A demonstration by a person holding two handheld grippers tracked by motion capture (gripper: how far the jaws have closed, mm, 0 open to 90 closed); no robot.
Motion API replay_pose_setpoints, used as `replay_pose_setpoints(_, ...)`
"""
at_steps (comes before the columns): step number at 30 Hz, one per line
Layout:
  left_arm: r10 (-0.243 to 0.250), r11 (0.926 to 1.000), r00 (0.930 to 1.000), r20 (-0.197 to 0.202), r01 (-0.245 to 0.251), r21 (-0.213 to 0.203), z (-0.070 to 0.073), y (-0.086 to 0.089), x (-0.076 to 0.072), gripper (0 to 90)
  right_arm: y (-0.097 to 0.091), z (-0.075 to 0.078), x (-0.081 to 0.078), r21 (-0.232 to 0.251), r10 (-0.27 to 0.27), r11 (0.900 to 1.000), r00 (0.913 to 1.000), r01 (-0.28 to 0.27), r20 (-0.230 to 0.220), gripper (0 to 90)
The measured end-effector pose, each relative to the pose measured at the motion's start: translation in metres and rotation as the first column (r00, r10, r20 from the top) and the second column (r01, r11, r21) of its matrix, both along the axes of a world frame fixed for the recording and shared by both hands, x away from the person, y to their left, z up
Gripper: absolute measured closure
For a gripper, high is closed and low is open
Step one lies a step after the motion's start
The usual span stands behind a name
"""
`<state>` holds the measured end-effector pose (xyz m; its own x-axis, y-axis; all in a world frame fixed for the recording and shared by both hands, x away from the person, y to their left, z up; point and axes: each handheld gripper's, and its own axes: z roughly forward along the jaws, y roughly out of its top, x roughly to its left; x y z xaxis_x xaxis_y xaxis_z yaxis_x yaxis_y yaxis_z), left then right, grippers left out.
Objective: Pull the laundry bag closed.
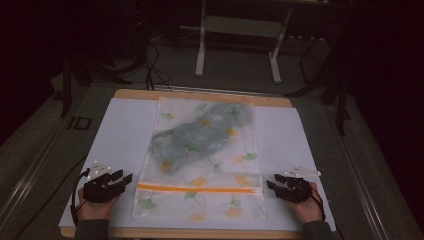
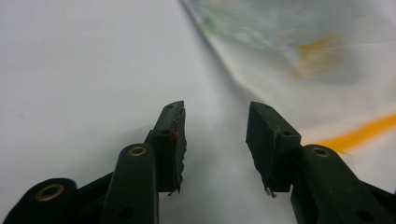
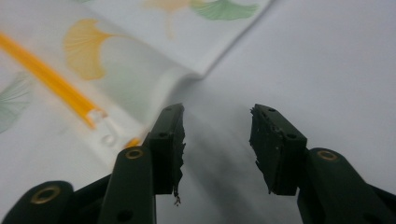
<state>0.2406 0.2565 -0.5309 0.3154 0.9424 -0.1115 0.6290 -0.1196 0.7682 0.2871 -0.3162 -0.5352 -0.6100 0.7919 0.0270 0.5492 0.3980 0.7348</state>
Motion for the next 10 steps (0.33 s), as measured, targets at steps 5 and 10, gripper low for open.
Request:
replay_pose_setpoints(5,0.065,0.9961,0.9979,-0.001,-0.065,0.059,-0.0047,-0.0042,0.0053,49.2,-0.0015,-0.0029,0.0008,-0.015,-0.059,0.9981,0.998,0.059,0.024,51.5)
replay_pose_setpoints(10,0.127,0.9903,0.9919,-0.005,-0.127,0.056,-0.0094,-0.0032,0.006,44.7,-0.0025,-0.0046,0.003,-0.028,-0.087,0.9958,0.9959,0.088,0.024,48.8)
